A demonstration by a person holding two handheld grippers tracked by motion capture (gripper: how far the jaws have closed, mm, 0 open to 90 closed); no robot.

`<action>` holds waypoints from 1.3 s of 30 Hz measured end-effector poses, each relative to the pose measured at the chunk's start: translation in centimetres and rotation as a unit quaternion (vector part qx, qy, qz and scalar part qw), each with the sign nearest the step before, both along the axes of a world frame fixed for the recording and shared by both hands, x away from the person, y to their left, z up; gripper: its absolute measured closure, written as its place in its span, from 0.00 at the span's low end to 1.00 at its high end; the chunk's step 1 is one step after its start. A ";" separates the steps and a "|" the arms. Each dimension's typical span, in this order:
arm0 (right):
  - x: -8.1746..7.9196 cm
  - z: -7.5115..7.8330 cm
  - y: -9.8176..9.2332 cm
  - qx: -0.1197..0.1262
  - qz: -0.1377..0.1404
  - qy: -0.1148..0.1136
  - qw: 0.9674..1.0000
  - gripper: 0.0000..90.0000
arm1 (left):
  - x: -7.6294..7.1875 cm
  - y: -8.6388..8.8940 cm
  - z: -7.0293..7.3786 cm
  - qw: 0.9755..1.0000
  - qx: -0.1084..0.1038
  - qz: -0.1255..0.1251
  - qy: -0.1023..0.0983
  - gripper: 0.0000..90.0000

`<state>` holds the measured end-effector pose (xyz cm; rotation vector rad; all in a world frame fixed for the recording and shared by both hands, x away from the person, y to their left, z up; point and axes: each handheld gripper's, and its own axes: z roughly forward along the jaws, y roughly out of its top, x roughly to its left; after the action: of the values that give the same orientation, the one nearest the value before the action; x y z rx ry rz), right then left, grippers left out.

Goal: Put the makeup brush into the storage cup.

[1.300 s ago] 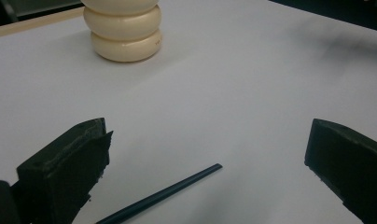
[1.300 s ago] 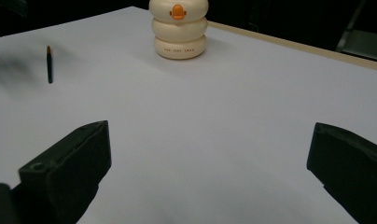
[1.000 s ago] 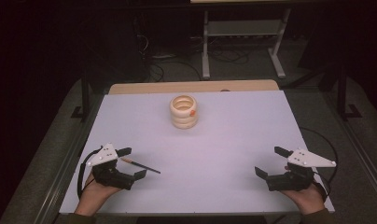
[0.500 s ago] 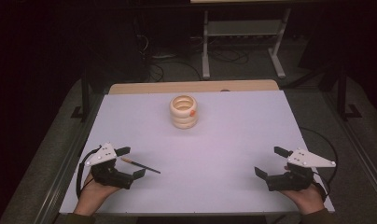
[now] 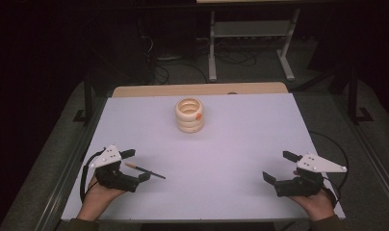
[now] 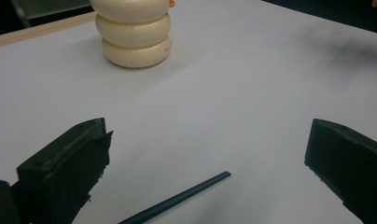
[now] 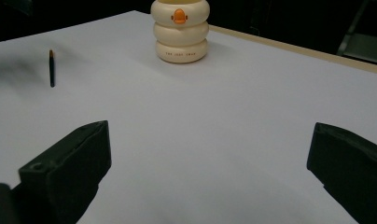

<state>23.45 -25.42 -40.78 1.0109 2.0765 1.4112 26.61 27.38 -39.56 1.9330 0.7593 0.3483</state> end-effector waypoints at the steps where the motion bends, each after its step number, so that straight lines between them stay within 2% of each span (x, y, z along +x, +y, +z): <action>1: 0.0 0.0 0.0 0.000 0.000 0.001 1.000 0.00 | 0.1 0.0 0.1 1.000 0.001 0.000 -0.001 0.00; 12: 0.1 -0.1 -0.1 0.001 0.002 0.001 1.000 0.00 | 0.7 0.0 0.2 1.000 0.002 0.006 0.001 0.00; 17: 0.0 0.0 0.0 -0.001 0.002 0.000 1.000 0.00 | 1.0 -0.3 0.2 1.000 0.012 0.010 0.007 0.00; 25: 0.0 0.0 0.0 -0.005 0.001 -0.003 1.000 0.00 | 1.6 -0.6 0.4 1.000 0.017 0.011 0.010 0.00; 38: 0.0 0.1 0.1 0.001 0.002 -0.003 1.000 0.00 | 2.6 -0.9 0.9 0.999 0.031 0.030 0.033 0.00; 39: 0.0 0.1 0.0 0.000 0.002 -0.003 1.000 0.00 | 2.8 -0.9 1.0 0.998 0.039 0.033 0.036 0.00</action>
<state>23.44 -25.39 -40.70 1.0019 2.0747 1.4152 29.37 26.48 -38.55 2.0053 0.8685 0.3541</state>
